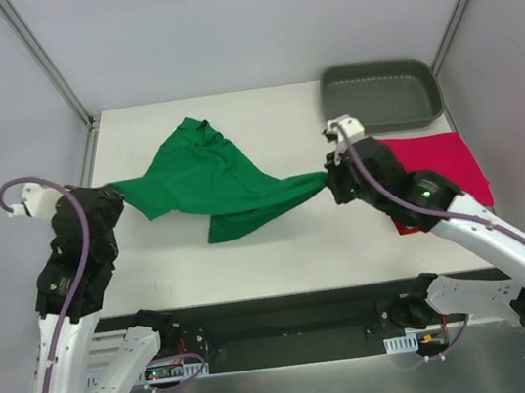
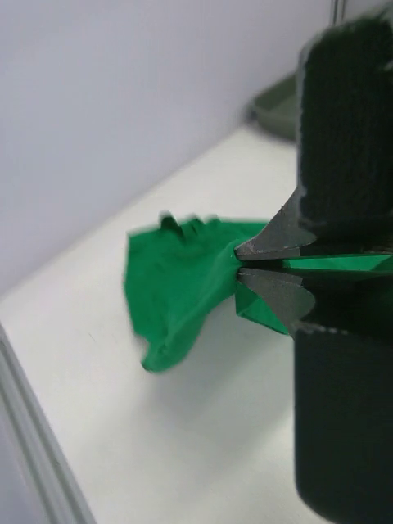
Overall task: Fold and stack the t-shirts
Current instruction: Flatten out the tshirt
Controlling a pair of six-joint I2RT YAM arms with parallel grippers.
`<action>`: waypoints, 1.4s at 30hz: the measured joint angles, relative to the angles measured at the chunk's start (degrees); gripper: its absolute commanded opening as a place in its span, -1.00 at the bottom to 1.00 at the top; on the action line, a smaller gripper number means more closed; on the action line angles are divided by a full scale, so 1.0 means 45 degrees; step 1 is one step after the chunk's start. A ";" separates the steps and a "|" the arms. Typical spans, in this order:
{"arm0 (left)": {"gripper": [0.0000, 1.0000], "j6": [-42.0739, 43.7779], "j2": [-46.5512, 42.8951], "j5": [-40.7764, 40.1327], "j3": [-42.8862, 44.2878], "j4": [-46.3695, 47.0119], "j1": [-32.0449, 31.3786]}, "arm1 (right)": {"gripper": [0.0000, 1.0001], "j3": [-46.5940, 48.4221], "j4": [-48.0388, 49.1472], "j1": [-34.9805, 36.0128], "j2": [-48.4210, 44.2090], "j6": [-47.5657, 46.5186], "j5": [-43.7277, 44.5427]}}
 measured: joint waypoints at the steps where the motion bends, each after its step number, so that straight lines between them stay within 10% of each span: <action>1: -1.00 0.0277 0.0015 0.0049 0.0656 0.0117 0.0000 | -0.99 0.0593 -0.0117 -0.0005 -0.0321 -0.0238 0.0073; 13: -1.00 0.3648 0.0563 0.2254 0.8548 0.1501 0.0000 | -0.99 0.8388 -0.3021 -0.0010 -0.1671 -0.2288 -0.2161; 23: -1.00 0.4687 0.0860 0.5333 1.2434 0.1894 0.0000 | -0.99 1.0195 -0.3798 -0.0010 -0.3045 -0.2356 -0.6348; 36: -1.00 0.5353 0.2540 0.4964 0.9855 0.3143 0.0000 | -0.99 0.8155 -0.3288 -0.0141 -0.1685 -0.2652 -0.0879; 42: -1.00 0.5838 0.5809 0.3575 0.6275 0.5319 0.0199 | -0.98 0.5187 -0.1243 -0.3230 0.1919 -0.2642 -0.0257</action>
